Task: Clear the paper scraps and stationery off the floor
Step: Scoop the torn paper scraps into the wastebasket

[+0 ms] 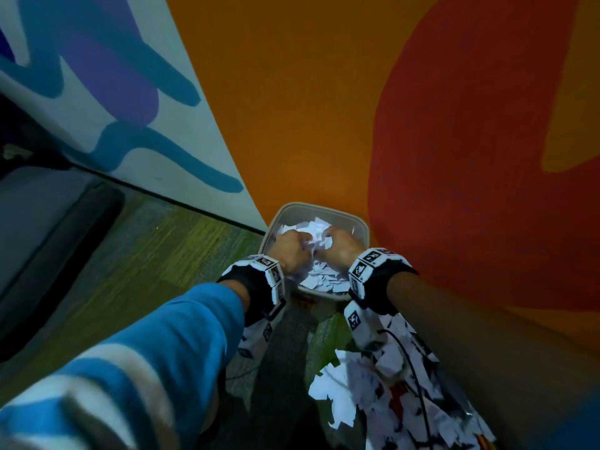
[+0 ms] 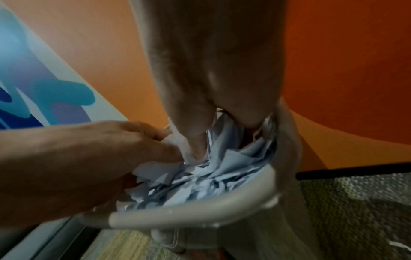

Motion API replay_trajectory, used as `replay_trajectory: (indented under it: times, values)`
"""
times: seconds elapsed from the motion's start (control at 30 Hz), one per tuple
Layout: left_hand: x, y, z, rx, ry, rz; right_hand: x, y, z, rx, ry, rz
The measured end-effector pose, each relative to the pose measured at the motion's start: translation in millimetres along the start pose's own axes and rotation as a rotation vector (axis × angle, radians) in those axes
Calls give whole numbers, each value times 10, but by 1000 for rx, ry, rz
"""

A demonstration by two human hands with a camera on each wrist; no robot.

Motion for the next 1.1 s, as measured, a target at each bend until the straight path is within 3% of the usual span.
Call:
replay_trajectory:
  times: [0.17,0.33,0.63,0.8,0.87,1.1]
  values:
    - [-47,-52,76,-81,-54,-19,219,-245,317,-148,142,8]
    - [154,-47,-271,-166,-111,71,-284,142,-263,-266,69,-101]
    - [327,16,-829,-207,-172,99,-396,229,-861,-270,55,-203]
    - [177,54,-364,-337,-338,159,-222,185,-429,-338,438,-365]
    - [63,20,-119,-386,-353,123,-88,86,-192,-368,578,-354]
    - [-234,-274,368,-517,-350,34,79,-276,322,-492,678,-285]
Point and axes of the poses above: each hand's wrist, its own y-axis away from the middle knuckle, its own z-axis out of the palm, x = y × z, the point moved 6 cm from there along -y, towards the middle knuckle, and after that the axes turned 12 degrees about x, right-handed, at the moved point
